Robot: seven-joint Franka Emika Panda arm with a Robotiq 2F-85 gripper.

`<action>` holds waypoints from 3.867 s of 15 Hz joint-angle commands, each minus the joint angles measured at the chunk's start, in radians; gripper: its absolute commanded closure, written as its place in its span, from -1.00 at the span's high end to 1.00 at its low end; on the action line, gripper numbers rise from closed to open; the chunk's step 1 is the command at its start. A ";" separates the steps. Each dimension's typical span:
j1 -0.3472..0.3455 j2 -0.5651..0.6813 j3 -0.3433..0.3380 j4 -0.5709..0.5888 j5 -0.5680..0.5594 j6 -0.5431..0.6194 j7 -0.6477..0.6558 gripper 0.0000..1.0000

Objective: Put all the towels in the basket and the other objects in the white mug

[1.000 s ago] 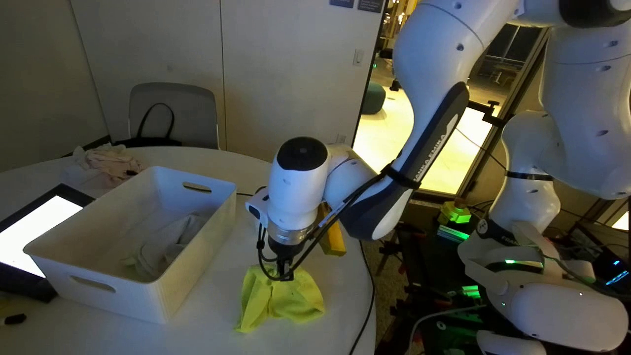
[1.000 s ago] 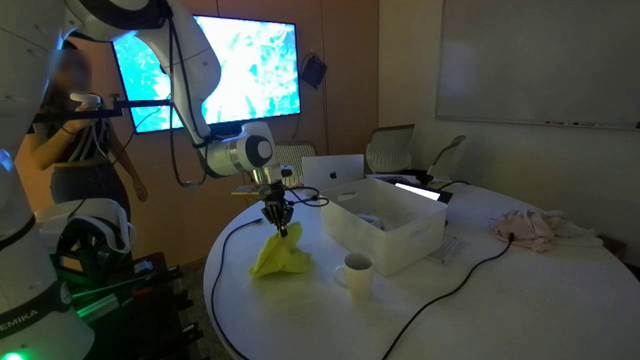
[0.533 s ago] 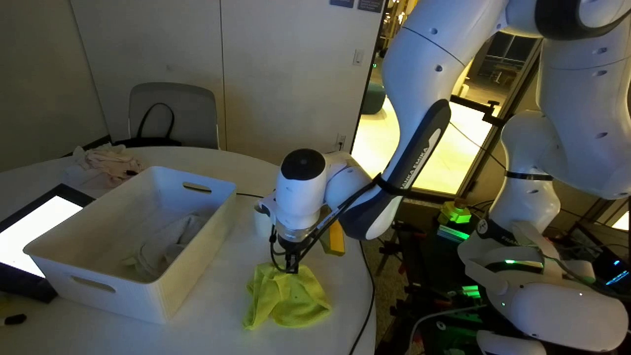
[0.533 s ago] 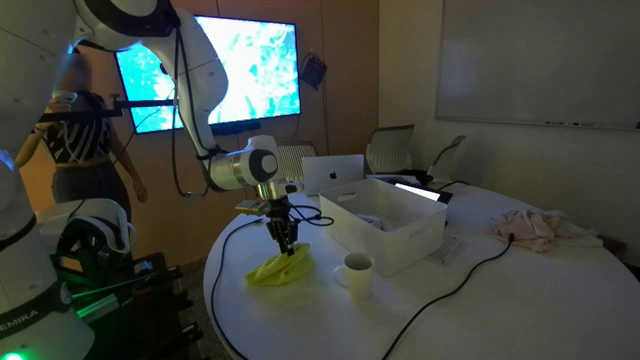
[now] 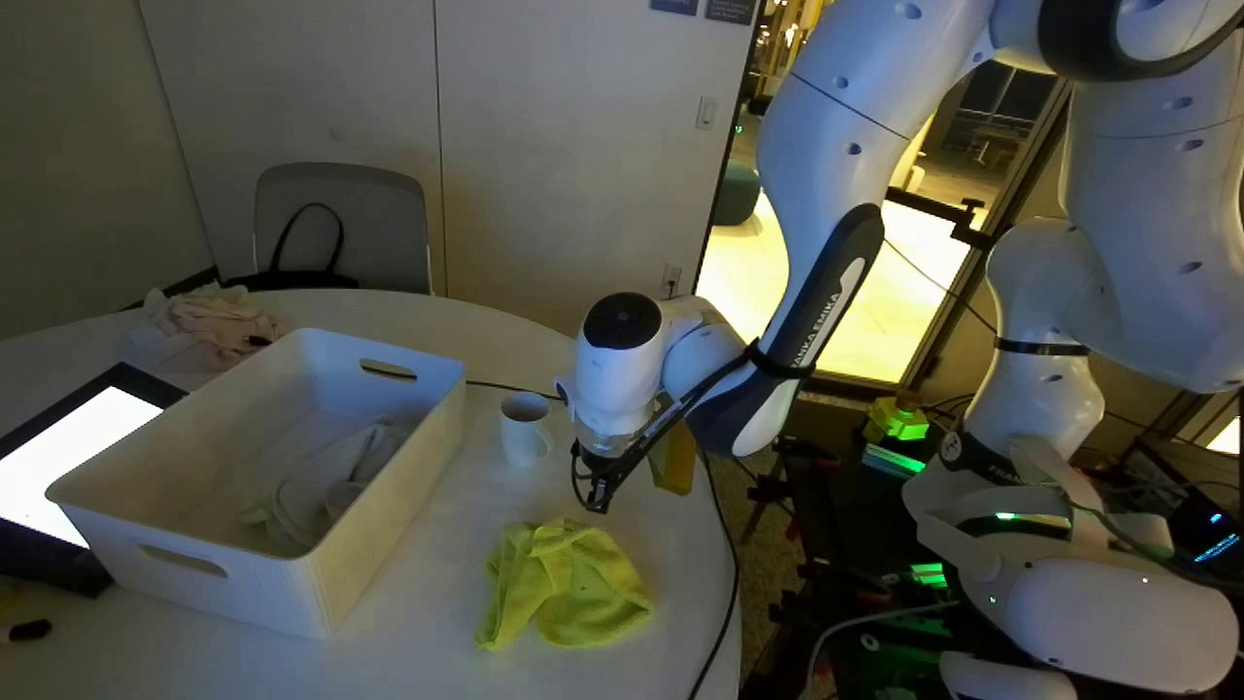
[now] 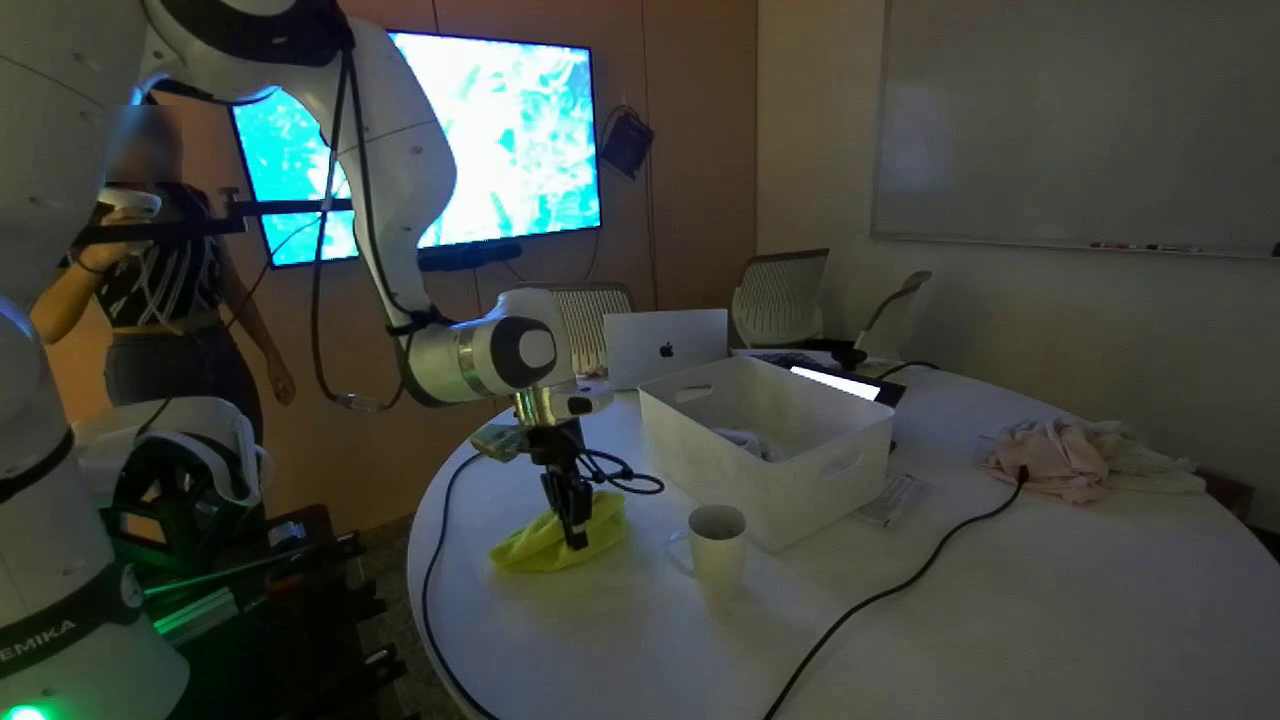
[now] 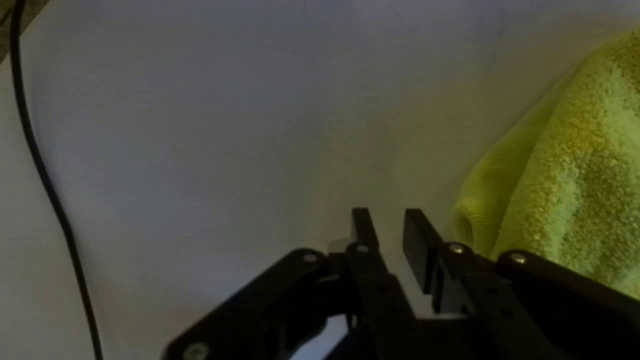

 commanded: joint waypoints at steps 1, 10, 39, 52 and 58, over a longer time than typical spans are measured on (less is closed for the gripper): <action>0.038 -0.003 -0.013 -0.013 0.006 0.034 0.019 -0.41; 0.205 0.013 0.000 0.067 -0.040 -0.026 0.011 0.98; 0.348 0.011 -0.226 0.005 -0.109 -0.052 0.265 -0.99; 0.159 -0.301 -0.145 -0.074 -0.446 -0.473 0.755 -0.99; -0.046 -0.461 0.154 -0.050 -0.455 -0.711 0.764 -0.99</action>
